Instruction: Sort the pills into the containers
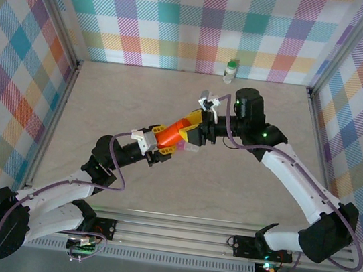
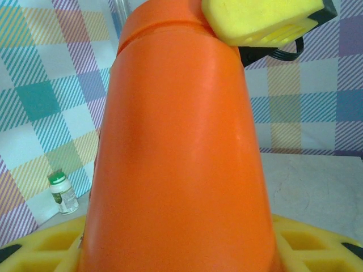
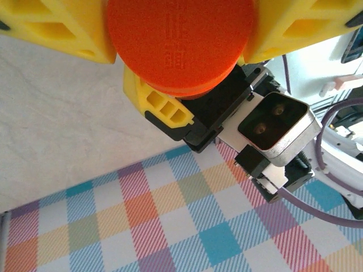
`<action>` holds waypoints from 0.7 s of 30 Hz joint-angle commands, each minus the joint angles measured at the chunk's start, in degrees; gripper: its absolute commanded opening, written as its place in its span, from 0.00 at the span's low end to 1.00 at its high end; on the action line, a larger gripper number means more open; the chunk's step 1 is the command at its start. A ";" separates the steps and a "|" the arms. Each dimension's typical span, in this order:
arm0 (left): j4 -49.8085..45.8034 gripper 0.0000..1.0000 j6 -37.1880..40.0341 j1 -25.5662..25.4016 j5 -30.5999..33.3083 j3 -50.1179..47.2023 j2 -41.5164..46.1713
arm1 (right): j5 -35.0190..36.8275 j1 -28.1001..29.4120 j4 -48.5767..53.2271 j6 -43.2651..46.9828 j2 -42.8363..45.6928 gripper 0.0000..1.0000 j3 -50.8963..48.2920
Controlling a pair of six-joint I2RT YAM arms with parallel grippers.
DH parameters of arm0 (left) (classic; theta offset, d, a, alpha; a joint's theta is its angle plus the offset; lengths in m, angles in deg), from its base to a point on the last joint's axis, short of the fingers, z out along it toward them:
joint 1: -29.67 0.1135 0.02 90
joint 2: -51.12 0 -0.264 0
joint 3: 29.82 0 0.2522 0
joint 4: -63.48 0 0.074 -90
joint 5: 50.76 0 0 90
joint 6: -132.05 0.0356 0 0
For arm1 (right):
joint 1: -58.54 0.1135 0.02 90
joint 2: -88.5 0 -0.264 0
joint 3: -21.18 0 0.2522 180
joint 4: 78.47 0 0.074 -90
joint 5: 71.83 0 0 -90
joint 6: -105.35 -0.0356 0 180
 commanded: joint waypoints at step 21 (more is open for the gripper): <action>-4.23 0.00 10.23 -2.69 6.94 3.23 -0.05 | 36.51 8.65 8.94 -40.64 -6.68 0.22 5.23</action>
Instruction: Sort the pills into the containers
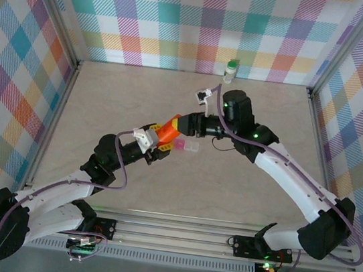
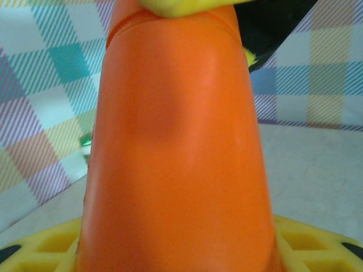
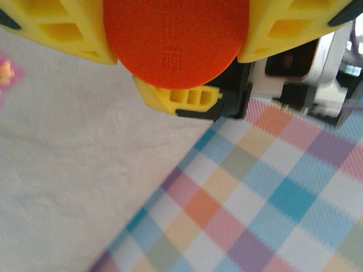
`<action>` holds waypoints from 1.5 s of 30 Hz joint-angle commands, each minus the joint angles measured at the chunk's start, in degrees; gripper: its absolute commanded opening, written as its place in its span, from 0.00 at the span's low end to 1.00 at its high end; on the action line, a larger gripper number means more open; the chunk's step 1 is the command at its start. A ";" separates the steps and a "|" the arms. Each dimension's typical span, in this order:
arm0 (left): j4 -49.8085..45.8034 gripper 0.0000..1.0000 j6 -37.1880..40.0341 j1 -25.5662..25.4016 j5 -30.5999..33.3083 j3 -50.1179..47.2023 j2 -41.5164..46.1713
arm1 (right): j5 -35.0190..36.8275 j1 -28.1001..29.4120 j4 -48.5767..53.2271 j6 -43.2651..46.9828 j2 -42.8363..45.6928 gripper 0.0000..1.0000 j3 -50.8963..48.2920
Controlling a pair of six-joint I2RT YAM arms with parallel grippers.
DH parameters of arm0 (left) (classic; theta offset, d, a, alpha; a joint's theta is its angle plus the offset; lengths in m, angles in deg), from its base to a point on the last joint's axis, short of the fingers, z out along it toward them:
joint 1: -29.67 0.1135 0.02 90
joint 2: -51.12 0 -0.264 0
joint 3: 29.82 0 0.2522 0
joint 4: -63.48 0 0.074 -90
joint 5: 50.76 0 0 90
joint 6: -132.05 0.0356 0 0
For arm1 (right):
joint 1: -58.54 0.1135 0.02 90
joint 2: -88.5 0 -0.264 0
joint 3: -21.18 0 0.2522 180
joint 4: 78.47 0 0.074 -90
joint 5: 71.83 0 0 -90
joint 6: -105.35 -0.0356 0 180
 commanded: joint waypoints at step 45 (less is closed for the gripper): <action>1.40 0.00 0.18 1.21 -24.87 4.92 -5.58 | -25.87 -8.12 19.66 67.71 8.01 0.76 -0.31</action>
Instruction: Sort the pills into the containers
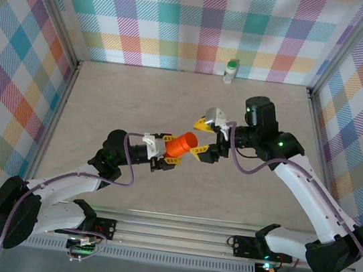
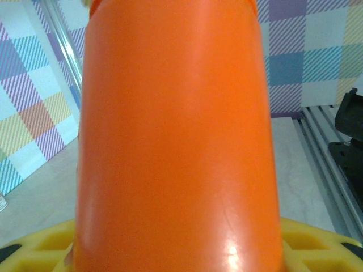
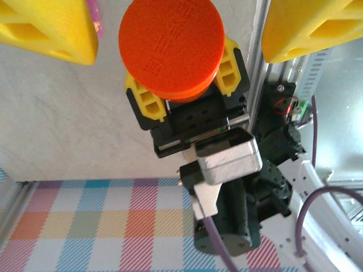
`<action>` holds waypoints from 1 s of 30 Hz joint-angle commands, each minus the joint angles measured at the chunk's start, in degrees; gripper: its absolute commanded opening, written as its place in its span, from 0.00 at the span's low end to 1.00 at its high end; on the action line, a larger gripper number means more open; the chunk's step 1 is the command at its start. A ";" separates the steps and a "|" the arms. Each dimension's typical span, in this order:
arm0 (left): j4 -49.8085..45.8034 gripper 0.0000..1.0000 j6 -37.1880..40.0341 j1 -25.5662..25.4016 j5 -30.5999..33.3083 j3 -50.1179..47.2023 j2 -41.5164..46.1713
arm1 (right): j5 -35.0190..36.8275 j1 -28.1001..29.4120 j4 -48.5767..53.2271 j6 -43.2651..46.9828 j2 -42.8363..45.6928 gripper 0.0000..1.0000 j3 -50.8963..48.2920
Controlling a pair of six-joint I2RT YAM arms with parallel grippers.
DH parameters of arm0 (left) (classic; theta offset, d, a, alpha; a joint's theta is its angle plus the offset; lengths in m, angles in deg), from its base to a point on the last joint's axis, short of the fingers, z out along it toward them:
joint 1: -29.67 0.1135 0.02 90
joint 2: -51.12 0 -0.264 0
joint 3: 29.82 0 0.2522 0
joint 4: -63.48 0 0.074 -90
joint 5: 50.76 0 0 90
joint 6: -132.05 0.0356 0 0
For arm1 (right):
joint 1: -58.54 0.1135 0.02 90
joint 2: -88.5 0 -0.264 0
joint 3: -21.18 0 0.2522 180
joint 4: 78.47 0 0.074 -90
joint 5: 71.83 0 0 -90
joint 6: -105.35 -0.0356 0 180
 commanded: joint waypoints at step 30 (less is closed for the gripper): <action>-3.49 0.00 2.53 0.05 4.83 4.77 0.86 | 5.44 2.01 -5.88 -23.56 -6.80 0.24 -2.39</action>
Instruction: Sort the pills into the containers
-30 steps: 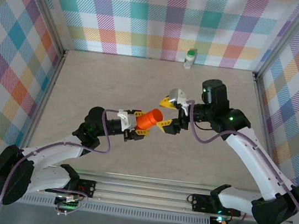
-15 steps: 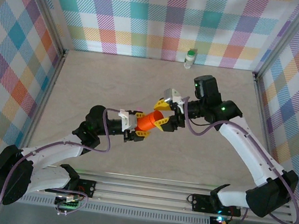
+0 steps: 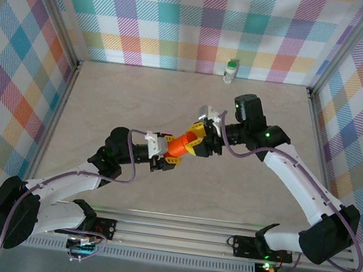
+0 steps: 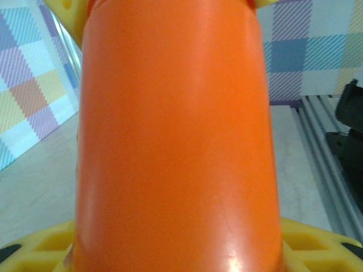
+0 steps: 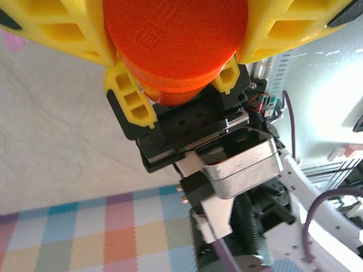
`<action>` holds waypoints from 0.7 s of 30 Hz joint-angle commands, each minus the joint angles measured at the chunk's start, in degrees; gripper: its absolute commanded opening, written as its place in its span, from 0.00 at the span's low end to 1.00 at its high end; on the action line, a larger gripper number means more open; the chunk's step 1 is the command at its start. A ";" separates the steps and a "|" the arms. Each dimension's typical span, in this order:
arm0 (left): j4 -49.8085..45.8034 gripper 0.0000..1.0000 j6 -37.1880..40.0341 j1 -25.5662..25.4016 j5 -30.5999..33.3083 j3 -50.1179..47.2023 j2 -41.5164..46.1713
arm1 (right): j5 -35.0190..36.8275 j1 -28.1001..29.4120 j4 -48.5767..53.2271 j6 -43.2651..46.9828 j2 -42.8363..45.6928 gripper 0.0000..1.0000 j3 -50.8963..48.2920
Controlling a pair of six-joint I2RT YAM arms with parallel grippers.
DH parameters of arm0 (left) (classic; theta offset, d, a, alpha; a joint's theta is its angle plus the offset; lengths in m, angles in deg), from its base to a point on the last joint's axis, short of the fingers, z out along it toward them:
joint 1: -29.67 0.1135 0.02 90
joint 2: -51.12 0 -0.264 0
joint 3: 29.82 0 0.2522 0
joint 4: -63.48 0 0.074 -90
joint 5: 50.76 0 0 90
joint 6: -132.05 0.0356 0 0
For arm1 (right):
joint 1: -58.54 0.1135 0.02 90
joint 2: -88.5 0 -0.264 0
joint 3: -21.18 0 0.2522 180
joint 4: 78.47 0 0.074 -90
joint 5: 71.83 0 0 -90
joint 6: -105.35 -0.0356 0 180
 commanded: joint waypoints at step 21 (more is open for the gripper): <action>-0.97 0.00 16.44 -9.36 27.99 1.62 -1.45 | 25.20 2.36 -8.13 -72.99 -0.32 0.14 -8.16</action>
